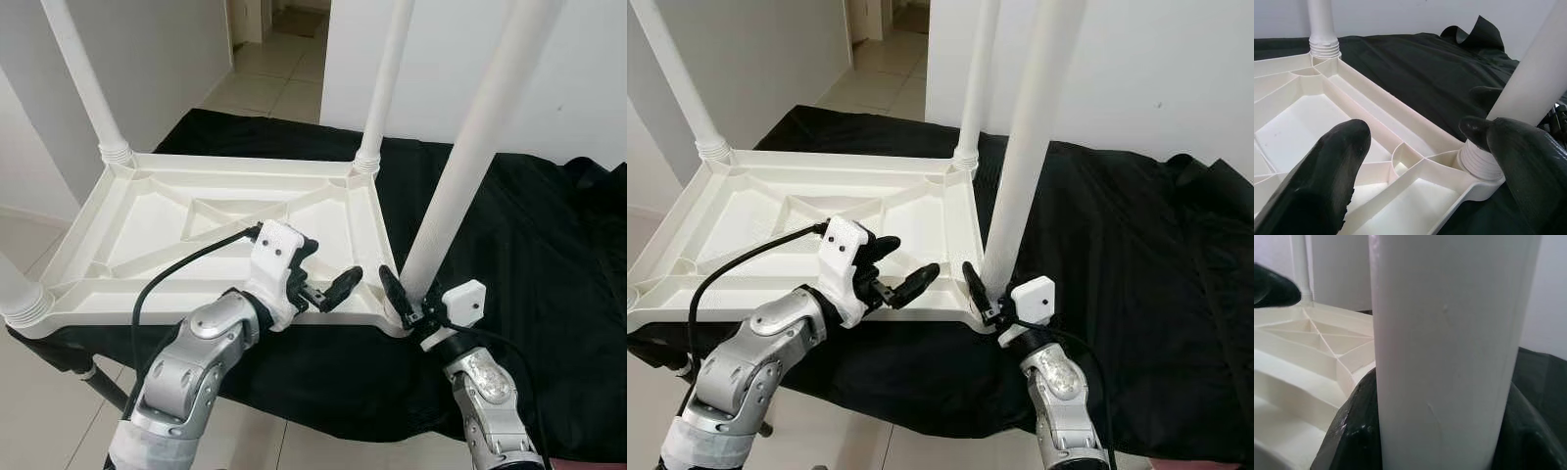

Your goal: Building children table

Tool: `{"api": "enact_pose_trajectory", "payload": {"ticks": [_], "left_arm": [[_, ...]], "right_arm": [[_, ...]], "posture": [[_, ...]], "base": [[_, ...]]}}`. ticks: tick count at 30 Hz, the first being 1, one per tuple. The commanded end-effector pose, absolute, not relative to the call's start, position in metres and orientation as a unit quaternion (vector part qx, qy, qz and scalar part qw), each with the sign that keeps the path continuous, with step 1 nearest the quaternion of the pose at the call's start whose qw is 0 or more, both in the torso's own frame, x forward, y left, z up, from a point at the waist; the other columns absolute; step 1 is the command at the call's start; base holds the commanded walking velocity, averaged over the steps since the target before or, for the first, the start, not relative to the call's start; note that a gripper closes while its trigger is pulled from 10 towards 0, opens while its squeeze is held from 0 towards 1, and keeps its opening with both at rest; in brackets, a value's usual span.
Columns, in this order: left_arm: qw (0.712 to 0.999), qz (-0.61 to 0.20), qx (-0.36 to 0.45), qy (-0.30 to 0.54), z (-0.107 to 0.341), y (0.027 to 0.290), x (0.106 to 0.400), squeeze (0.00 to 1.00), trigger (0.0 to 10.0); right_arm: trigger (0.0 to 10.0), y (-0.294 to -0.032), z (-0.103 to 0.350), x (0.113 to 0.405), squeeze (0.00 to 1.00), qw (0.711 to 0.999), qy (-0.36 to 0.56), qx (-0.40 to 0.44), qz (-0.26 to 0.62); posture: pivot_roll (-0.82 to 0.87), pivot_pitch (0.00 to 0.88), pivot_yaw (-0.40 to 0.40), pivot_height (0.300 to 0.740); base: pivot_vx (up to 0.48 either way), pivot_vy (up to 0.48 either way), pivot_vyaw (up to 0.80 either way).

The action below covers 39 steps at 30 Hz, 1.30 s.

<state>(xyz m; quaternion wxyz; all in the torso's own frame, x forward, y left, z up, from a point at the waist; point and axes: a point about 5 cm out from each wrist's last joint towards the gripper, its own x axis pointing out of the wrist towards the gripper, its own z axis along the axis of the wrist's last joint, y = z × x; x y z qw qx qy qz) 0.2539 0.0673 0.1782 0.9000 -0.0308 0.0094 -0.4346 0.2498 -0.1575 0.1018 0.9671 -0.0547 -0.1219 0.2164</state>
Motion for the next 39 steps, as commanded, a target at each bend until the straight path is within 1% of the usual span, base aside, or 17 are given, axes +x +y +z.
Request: {"api": "enact_pose_trajectory", "payload": {"ticks": [1,5,9,10,11,12,13,18,24,30,34,37,39], "left_arm": [[0.906,-0.422,-0.033,0.014,0.178,0.068,0.257,0.00,10.0],[0.907,-0.421,-0.034,0.013,0.179,0.069,0.258,0.00,10.0],[0.907,-0.420,-0.034,0.012,0.180,0.070,0.259,0.00,10.0],[0.906,-0.421,-0.034,0.011,0.180,0.070,0.259,0.00,10.0],[0.906,-0.421,-0.034,0.011,0.180,0.070,0.259,0.00,10.0],[0.906,-0.421,-0.033,0.011,0.180,0.069,0.259,0.00,10.0],[0.906,-0.421,-0.033,0.011,0.180,0.069,0.259,0.00,10.0],[0.905,-0.423,-0.032,0.009,0.181,0.069,0.260,0.00,10.0],[0.905,-0.424,-0.033,0.008,0.182,0.068,0.260,0.00,10.0],[0.905,-0.423,-0.033,0.006,0.183,0.068,0.260,0.00,10.0],[0.902,-0.430,-0.033,0.002,0.185,0.066,0.260,0.00,10.0],[0.885,-0.465,-0.035,-0.007,0.191,0.061,0.258,0.00,10.0],[0.880,-0.474,-0.036,-0.012,0.193,0.060,0.258,0.00,10.0]], "right_arm": [[10.0,-0.151,0.067,0.237,0.00,0.968,-0.033,-0.057,0.243],[10.0,-0.150,0.065,0.236,0.00,0.966,-0.032,-0.060,0.248],[10.0,-0.152,0.062,0.236,0.00,0.971,-0.024,-0.029,0.235],[10.0,-0.153,0.061,0.236,0.00,0.975,-0.020,-0.002,0.223],[10.0,-0.153,0.061,0.236,0.00,0.975,-0.020,-0.002,0.223],[10.0,-0.155,0.060,0.237,0.00,0.976,-0.015,0.018,0.215],[10.0,-0.155,0.060,0.237,0.00,0.976,-0.015,0.018,0.215],[10.0,-0.161,0.057,0.239,0.00,0.979,0.003,0.078,0.190],[10.0,-0.163,0.057,0.240,0.00,0.980,0.004,0.080,0.181],[10.0,-0.162,0.062,0.240,0.00,0.982,-0.013,0.059,0.178],[10.0,-0.161,0.076,0.242,0.00,0.981,-0.040,0.052,0.182],[10.0,-0.166,0.107,0.247,0.00,0.975,-0.076,0.040,0.203],[10.0,-0.167,0.115,0.248,0.00,0.973,-0.083,0.037,0.213]], "posture": [[-0.01,0.015,-0.015,0.740],[-0.01,0.017,-0.011,0.740],[-0.01,0.018,-0.009,0.740],[-0.01,0.018,-0.008,0.740],[-0.01,0.018,-0.008,0.740],[-0.01,0.018,-0.008,0.740],[-0.01,0.018,-0.008,0.740],[-0.01,0.019,-0.007,0.740],[-0.01,0.020,-0.012,0.740],[-0.01,0.020,-0.015,0.740],[-0.01,0.020,-0.015,0.740],[-0.01,0.017,-0.026,0.740],[-0.01,0.017,-0.026,0.740]], "base": [[0.000,0.000,0.00],[0.000,0.000,0.00],[0.000,0.000,0.00],[0.000,0.000,0.00],[0.000,0.000,0.00],[0.000,0.000,0.00],[0.000,0.000,0.00],[0.000,0.000,0.00],[0.000,0.000,0.00],[0.000,0.000,0.00],[0.000,0.000,0.00],[0.000,0.000,0.00],[0.000,0.000,0.00]]}}
